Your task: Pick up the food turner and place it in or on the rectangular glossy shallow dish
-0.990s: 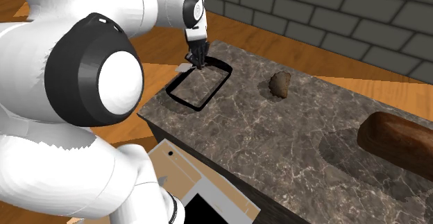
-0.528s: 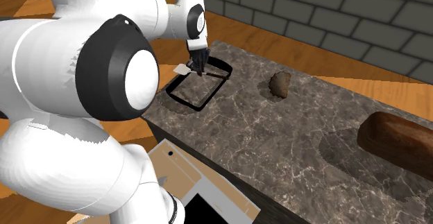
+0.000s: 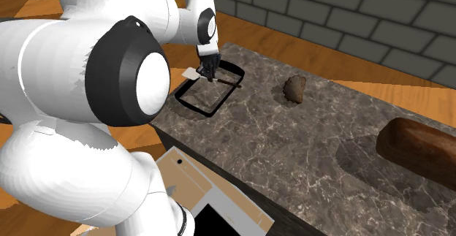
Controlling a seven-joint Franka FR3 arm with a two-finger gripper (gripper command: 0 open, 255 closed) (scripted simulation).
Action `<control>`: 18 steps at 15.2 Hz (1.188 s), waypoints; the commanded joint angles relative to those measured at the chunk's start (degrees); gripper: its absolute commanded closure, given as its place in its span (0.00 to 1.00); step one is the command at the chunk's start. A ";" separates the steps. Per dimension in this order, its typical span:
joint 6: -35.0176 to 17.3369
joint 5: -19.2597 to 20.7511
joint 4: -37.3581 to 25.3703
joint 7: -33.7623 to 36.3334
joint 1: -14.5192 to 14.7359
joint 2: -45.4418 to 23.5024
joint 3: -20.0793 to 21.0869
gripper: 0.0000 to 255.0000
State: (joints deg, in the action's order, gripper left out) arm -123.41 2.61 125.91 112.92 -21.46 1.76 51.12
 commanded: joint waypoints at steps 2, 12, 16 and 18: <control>0.00 0.00 0.00 0.00 0.00 0.00 0.00 0.00; 7.17 -3.78 -4.52 -2.82 0.14 4.24 -0.78 0.00; 7.17 -3.78 -4.52 -2.82 0.14 4.24 -0.78 0.00; 7.17 -3.78 -4.52 -2.82 0.14 4.24 -0.78 0.00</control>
State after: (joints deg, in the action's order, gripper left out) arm -116.25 -1.16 121.41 110.10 -21.32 6.00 50.34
